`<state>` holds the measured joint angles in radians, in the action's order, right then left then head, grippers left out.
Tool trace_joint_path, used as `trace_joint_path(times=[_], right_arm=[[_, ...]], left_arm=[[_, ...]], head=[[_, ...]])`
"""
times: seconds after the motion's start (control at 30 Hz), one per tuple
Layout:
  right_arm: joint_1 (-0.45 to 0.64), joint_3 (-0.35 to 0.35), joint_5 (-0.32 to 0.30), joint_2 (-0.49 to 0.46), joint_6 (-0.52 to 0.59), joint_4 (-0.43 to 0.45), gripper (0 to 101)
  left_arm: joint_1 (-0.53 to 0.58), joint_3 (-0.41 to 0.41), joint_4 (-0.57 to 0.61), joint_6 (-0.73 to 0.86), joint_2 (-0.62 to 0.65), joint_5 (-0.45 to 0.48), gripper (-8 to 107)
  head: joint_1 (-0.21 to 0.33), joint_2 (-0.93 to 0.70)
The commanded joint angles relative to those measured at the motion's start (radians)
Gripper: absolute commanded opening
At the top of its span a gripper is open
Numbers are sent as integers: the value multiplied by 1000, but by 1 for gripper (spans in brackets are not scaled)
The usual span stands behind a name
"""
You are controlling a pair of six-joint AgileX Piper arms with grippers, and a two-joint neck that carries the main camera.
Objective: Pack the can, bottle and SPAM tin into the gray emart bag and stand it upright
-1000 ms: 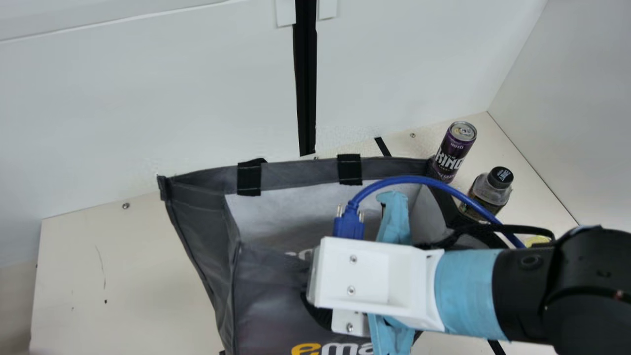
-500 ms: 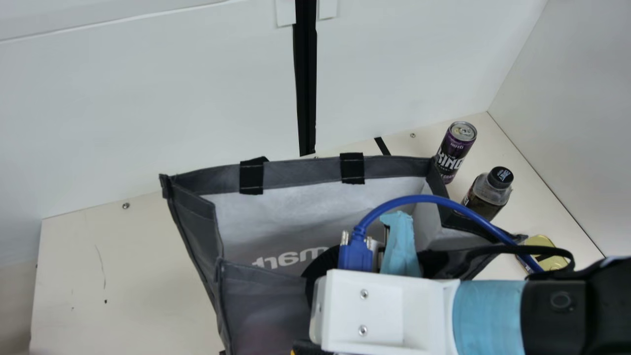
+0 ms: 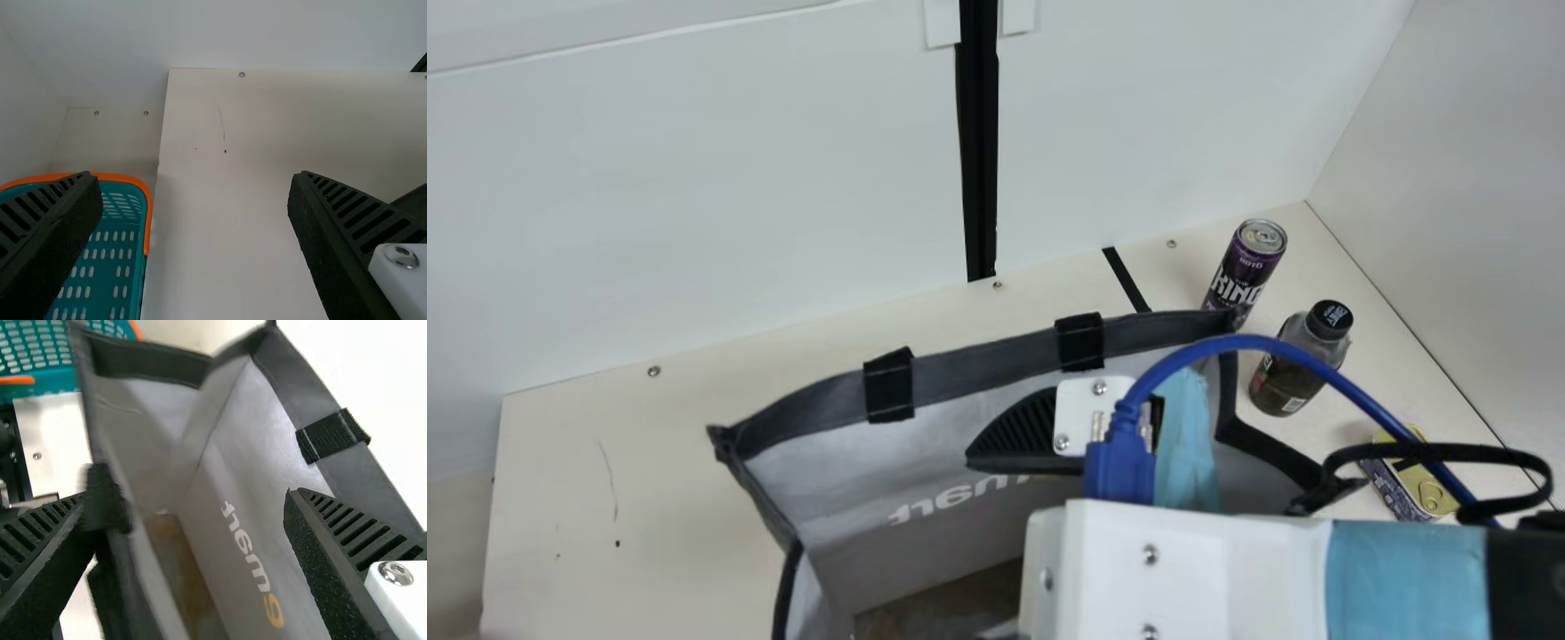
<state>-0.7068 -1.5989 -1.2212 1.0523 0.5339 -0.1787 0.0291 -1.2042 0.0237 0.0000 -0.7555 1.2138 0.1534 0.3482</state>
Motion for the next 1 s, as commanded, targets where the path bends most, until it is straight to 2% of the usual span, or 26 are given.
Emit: trace_joint_path(times=[0.0,0.3,0.47,0.7,0.97], right_arm=[[-3,-18,1,-1,-7,-8,95],[-33,-113,1,-4,-76,2,95],[-6,-164,1,-1,-77,38,95],[135,-210,1,15,-19,42,95],[339,-266,1,53,47,-18,95]], left_arm=[[0,0,0,0,0,0,90],[0,0,0,0,0,0,90],[0,0,0,0,0,0,90],[0,0,0,0,0,0,90],[0,0,0,0,0,0,90]], head=[[21,1],[21,1],[21,1],[21,1],[21,1]])
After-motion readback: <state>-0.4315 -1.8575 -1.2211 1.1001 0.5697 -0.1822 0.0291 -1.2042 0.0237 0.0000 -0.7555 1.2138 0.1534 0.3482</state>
